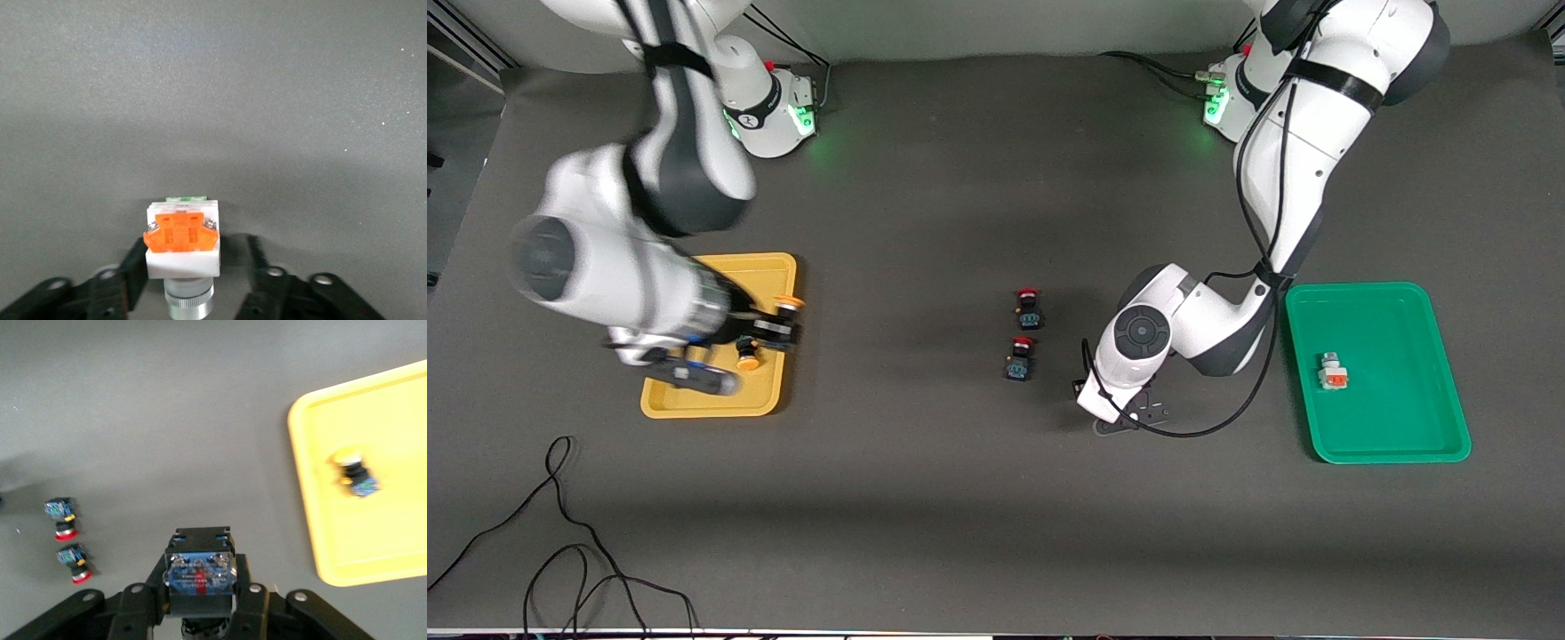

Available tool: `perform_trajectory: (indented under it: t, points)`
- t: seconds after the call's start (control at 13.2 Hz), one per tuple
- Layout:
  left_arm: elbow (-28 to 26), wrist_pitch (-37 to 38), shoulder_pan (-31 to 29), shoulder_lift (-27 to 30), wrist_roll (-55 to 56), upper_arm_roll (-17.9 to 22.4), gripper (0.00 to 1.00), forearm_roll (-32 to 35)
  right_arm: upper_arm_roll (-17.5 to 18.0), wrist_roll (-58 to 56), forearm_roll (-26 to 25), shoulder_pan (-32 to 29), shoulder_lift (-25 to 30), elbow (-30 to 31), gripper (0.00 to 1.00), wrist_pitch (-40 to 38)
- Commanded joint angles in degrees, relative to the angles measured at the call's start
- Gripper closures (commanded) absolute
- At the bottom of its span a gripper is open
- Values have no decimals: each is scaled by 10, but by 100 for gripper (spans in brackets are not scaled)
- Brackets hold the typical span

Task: Place green and yellow buttons in trays
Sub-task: 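Carry the buttons into the yellow and green trays with both grippers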

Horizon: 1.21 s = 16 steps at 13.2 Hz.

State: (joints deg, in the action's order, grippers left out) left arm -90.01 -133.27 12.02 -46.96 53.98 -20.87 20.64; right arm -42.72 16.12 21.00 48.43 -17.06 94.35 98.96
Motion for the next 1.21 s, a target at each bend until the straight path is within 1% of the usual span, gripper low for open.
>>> perform_trajectory:
  t: [0.0,0.15,0.23,0.3,0.45,0.61,0.76,0.91,1.06,1.14]
  points:
    - [7,8,8,9,10,10,100,8,-55,-98,-40,7,14,0,100,-31]
    - [11,13,4,15,10,9,100,3,-92,-188,-46,3,11,4,100,-31]
    - [11,23,4,25,11,7,100,2,-110,-222,-46,3,7,7,100,-30]
    - [11,48,2,44,8,5,100,-2,-121,-251,-46,0,4,18,100,-22]
    - [10,113,-2,96,-7,0,100,-43,-124,-332,-41,-39,-9,41,100,6]
    - [9,191,-25,150,-89,0,100,-109,-124,-393,-39,-60,-8,99,100,71]
    - [7,262,-74,202,-202,1,100,-158,-124,-425,-38,-64,-9,153,100,136]
    - [5,325,-137,236,-318,1,100,-169,-120,-432,-28,-63,-22,212,100,220]
    - [5,364,-219,247,-458,4,100,-163,-105,-457,10,-59,-59,240,100,278]
    - [5,364,-258,247,-527,6,100,-156,-100,-475,34,-61,-82,241,100,283]
